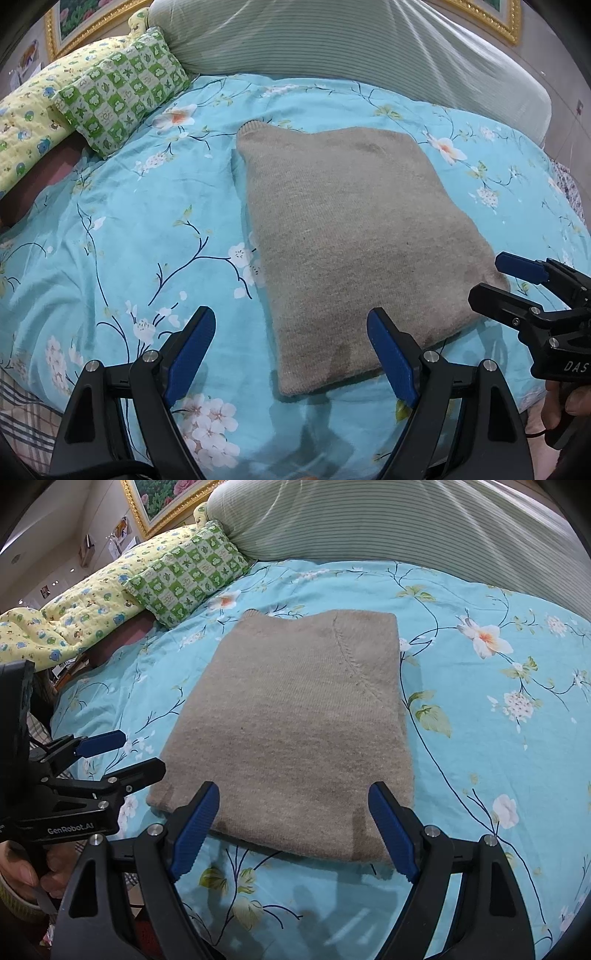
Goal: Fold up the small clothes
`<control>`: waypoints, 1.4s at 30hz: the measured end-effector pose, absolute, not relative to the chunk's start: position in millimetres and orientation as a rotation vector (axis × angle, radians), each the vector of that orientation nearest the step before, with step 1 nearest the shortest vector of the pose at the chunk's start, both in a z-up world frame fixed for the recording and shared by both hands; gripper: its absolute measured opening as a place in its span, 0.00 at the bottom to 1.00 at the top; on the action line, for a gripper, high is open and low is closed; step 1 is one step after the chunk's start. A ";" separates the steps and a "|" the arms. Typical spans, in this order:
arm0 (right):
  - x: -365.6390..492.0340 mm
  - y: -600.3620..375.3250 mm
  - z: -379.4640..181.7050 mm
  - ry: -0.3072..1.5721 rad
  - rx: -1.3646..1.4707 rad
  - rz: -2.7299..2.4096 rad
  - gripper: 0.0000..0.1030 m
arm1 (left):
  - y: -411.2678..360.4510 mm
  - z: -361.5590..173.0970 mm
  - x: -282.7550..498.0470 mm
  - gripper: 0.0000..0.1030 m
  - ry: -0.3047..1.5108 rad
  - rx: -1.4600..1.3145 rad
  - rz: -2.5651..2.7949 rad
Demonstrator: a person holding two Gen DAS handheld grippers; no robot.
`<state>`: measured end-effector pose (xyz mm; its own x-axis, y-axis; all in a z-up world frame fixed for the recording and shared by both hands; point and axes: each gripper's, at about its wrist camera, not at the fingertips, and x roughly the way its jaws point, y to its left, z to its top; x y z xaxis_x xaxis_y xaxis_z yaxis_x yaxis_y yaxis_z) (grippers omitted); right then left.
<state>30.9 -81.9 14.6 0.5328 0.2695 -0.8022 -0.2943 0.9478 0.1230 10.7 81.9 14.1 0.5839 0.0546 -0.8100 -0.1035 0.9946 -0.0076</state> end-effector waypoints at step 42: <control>29.9 -83.0 12.6 0.957 -0.025 0.337 0.81 | 82.7 15.3 9.3 0.82 0.955 -0.080 0.080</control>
<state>29.9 -83.0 12.6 0.5280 0.2707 -0.8049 -0.2926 0.9478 0.1268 9.3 82.7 15.3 0.5754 0.0326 -0.8172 -0.1030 0.9941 -0.0328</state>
